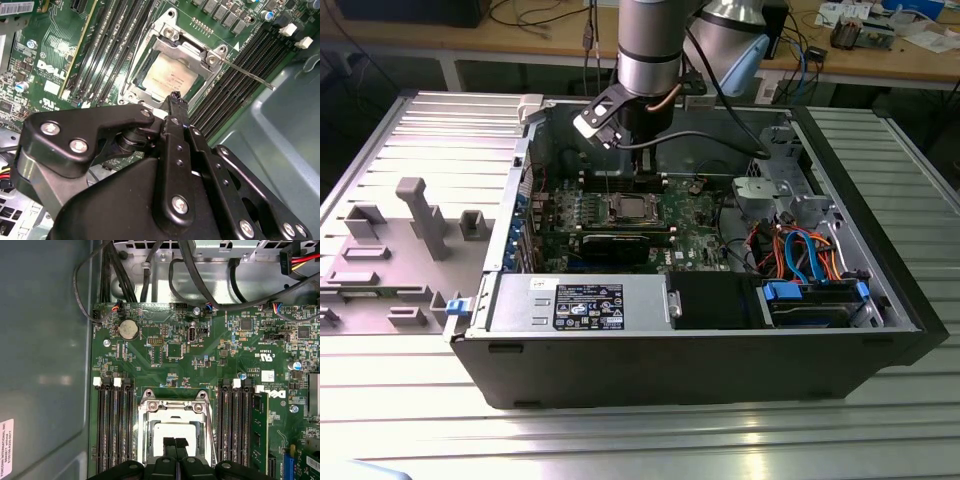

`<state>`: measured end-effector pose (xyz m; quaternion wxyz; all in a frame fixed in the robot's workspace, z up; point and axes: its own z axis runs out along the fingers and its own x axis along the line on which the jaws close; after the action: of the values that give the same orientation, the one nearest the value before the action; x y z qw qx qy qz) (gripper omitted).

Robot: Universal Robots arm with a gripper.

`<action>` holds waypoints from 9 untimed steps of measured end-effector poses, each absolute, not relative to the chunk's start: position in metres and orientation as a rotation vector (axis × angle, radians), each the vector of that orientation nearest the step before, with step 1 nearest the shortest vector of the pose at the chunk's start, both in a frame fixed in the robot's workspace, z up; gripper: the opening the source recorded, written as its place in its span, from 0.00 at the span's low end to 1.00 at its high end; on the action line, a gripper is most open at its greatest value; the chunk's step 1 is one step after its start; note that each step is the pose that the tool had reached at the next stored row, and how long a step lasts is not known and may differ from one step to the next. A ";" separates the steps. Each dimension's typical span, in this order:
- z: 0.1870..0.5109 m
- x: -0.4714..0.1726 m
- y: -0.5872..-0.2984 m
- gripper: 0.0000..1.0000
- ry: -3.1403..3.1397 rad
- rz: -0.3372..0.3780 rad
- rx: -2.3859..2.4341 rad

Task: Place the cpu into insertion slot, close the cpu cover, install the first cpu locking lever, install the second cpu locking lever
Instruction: 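Close the cpu cover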

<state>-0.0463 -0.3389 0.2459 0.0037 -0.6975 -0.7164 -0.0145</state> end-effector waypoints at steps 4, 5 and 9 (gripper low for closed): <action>0.246 -0.046 -0.339 0.11 -2.246 -0.046 -2.186; 0.246 -0.046 -0.339 0.11 -2.246 -0.046 -2.186; 0.245 -0.047 -0.339 0.11 -2.246 -0.046 -2.186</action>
<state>-0.0468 -0.3390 0.2450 0.0037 -0.6973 -0.7166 -0.0146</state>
